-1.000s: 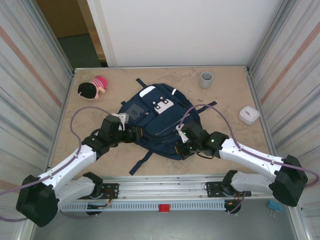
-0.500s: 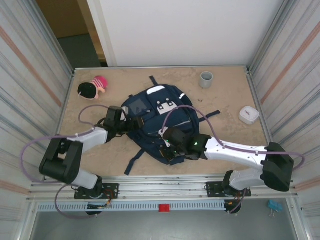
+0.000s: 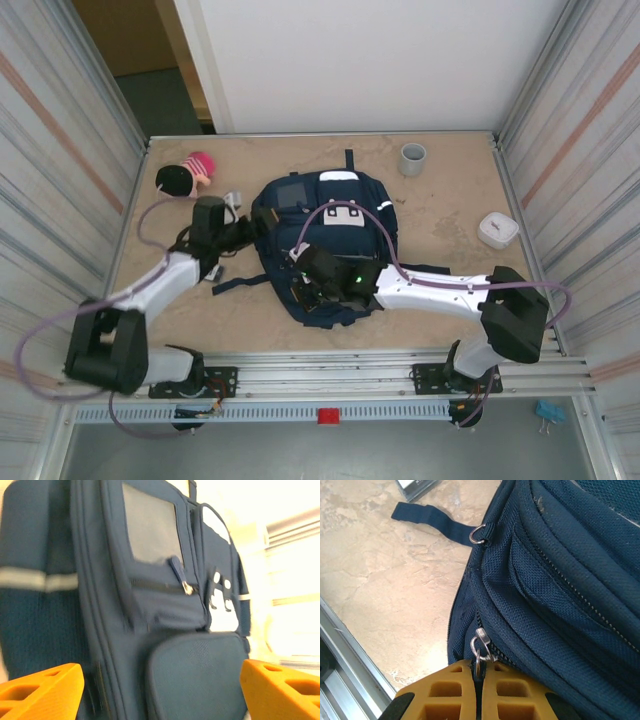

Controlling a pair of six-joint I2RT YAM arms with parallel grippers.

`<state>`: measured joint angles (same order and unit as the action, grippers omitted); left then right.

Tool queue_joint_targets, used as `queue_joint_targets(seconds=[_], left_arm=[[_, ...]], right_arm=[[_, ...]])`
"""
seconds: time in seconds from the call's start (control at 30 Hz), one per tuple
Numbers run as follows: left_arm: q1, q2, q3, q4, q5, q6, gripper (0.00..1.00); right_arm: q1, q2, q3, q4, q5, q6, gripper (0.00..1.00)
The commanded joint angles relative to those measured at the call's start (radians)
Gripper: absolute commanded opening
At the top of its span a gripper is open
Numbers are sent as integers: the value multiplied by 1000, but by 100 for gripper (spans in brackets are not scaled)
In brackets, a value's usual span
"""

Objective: Pack books, pencil case, and school supplies into a backpack

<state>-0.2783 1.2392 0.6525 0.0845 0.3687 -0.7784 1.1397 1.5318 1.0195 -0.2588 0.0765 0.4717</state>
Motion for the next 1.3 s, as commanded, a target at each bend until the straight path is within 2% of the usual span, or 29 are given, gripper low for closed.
queue_joint_targets(seconds=[0.0, 0.17, 0.37, 0.43, 0.6, 0.67, 0.77, 1.03, 1.1, 1.27], left_arm=[[-55, -167, -133, -84, -9, -169, 78], [-195, -338, -238, -98, -83, -343, 75], [-260, -281, -263, 67, -96, -421, 69], [-266, -232, -241, 96, -80, -421, 62], [-264, -140, -222, 113, -90, -427, 31], [-243, -118, -220, 98, -93, -413, 16], [-179, -115, -213, 31, -78, -356, 3], [20, -219, -203, -132, -45, -191, 0], [51, -239, -195, -168, -39, -154, 0], [88, -255, -189, -203, -23, -103, 1]], right_arm=[[7, 10, 34, 54, -30, 9, 0], [8, 7, 18, 70, -52, 1, 0], [9, 9, 16, 89, -80, -4, 0], [8, 6, 13, 90, -82, -5, 0], [7, -22, 7, 73, -78, -12, 0], [3, -49, -4, 48, -66, -13, 0], [-18, -107, -41, 7, -64, -13, 0], [-170, -338, -220, -124, -108, 12, 0], [-226, -393, -265, -140, -128, 16, 0], [-389, -467, -356, -113, -270, 24, 0]])
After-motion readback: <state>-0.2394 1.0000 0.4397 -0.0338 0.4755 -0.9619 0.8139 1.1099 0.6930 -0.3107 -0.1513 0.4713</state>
